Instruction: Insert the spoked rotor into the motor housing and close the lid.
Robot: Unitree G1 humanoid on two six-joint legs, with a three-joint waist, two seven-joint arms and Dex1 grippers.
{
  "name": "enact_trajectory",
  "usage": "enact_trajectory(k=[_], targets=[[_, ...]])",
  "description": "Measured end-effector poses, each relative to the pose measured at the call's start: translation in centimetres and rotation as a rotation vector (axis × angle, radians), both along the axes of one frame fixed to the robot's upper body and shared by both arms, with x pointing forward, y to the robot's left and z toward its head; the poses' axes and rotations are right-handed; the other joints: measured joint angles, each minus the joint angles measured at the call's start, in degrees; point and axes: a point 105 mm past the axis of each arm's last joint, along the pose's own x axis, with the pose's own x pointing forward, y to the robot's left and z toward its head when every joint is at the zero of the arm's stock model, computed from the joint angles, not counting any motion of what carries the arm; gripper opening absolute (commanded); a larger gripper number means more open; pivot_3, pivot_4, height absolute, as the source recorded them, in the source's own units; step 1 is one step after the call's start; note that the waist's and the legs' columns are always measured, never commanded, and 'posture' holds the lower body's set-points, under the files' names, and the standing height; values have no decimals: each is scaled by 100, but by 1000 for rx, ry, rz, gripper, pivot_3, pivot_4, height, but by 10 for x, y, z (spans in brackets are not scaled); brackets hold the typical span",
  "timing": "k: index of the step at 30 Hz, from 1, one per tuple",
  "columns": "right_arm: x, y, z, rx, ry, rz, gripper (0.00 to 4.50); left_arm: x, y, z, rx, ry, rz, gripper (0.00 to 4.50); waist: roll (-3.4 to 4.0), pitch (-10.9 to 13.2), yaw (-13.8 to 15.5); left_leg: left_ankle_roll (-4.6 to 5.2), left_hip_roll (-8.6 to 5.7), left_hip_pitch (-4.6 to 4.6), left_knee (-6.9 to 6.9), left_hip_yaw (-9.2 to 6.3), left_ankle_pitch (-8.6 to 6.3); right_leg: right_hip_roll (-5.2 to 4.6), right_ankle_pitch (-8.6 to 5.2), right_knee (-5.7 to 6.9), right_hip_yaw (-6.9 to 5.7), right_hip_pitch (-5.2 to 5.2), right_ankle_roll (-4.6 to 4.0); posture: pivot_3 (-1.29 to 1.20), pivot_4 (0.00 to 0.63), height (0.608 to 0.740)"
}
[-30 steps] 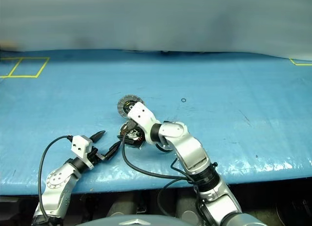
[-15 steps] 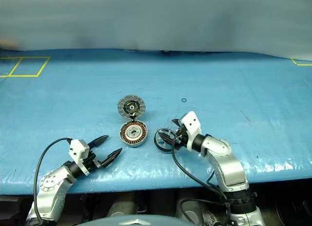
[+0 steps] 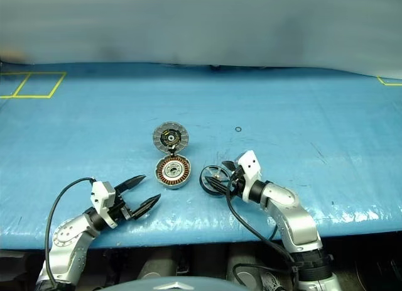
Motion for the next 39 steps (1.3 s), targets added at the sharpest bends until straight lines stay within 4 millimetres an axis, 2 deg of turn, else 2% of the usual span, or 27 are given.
enact_trajectory(k=[6,10,15,19,22,27,32,39], targets=[[-4,-3,-5,8,25,-9,4213,-1,1,-4,-1,14,3,4500,0,0,6,0,0,1,1,0,0,1,0,0,-1,2,1,0,150,740],[5,-9,-1,17,-3,-76,4213,0,1,-4,-1,16,4,4500,0,0,5,0,0,3,5,0,0,0,-10,3,0,4,19,0,150,740],[41,-30,4,-26,-53,-262,4213,0,1,-4,-1,15,-1,4500,0,0,3,0,0,3,9,1,0,0,2,5,0,4,2,0,150,740],[74,-50,0,-110,-69,-456,4213,1,0,-4,-2,14,-1,4500,1,0,-1,-1,-1,2,8,2,2,3,3,7,-1,3,0,0,150,740],[94,-57,-6,-152,-64,-539,4213,1,0,-4,-1,13,0,4500,1,0,-8,24,-2,4,8,7,18,5,3,11,0,4,0,0,150,740],[117,-56,-16,-187,-46,-572,4213,2,1,-5,1,12,5,4500,2,1,-11,30,-2,15,9,13,20,12,3,14,-3,12,0,0,150,740],[136,-45,-15,-181,-56,-549,4213,2,2,-5,7,6,19,4500,3,1,-64,32,2,27,10,22,21,21,6,18,1,18,4,0,150,740],[148,-37,-16,-179,-56,-543,4213,2,3,-5,14,2,34,4500,3,1,-92,31,4,32,10,24,22,22,8,21,4,23,4,0,150,740]])
